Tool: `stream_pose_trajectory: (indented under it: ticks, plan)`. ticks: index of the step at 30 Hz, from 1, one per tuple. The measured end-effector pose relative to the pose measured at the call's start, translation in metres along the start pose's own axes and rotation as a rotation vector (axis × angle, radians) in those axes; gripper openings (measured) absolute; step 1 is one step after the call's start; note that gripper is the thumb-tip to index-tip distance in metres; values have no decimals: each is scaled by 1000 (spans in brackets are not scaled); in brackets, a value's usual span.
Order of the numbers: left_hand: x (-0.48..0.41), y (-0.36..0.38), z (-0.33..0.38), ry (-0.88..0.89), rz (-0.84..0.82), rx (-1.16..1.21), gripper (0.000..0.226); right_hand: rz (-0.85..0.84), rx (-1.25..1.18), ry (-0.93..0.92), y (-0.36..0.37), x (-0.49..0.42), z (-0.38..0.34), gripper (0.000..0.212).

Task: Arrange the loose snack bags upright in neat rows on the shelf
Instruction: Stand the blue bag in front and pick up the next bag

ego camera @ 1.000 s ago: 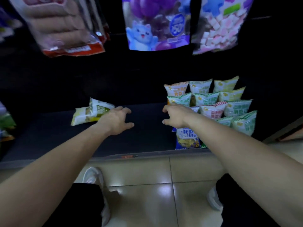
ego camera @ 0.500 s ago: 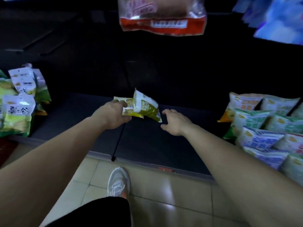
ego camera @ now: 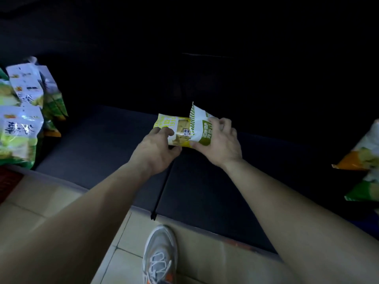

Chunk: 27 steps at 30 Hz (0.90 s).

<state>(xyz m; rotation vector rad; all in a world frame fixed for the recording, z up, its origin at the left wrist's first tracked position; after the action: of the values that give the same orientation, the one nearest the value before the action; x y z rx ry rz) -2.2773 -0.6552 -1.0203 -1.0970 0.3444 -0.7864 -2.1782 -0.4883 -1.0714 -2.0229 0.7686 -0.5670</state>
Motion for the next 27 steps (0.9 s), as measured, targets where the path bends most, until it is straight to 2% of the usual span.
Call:
stream_pose_trajectory:
  ticks: [2, 4, 6, 8, 12, 16, 22, 27]
  plan:
    - [1, -1, -7, -18, 11, -11, 55, 56, 28, -32, -5, -6, -4, 82]
    - [4, -2, -11, -36, 15, -16, 55, 121, 56, -100, -15, -8, -10, 61]
    - [6, -3, -12, -47, 13, -18, 55, 128, 63, -156, -24, -9, -11, 47]
    - [8, -5, -9, -52, 18, -12, 56, 28, 73, -192, -23, -8, -7, 50]
    - [8, -6, 0, -40, 24, -2, 56, -186, 74, -130, -9, -5, 12, 76]
    - [11, 1, -3, -28, 4, -14, 55, -256, 136, -97, 8, -4, 23, 98]
    - [10, 1, -14, -43, 7, -35, 55, -112, 244, -159, 7, -22, 15, 83]
    - [11, -1, -7, -20, 23, -14, 56, -324, 261, -175, -4, -10, 26, 83]
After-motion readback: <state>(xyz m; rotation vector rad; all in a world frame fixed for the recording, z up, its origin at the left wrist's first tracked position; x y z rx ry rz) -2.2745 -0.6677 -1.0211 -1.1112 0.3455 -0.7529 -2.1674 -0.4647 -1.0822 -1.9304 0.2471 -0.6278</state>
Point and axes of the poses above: each hand's wrist, its own x-axis away from the middle knuckle, its own y-axis out of the palm, z = x × y, the point moved 6 cm from there along -x, towards the middle knuckle, and after that the axes turned 7 degrees about y, right-handed, at the moved point
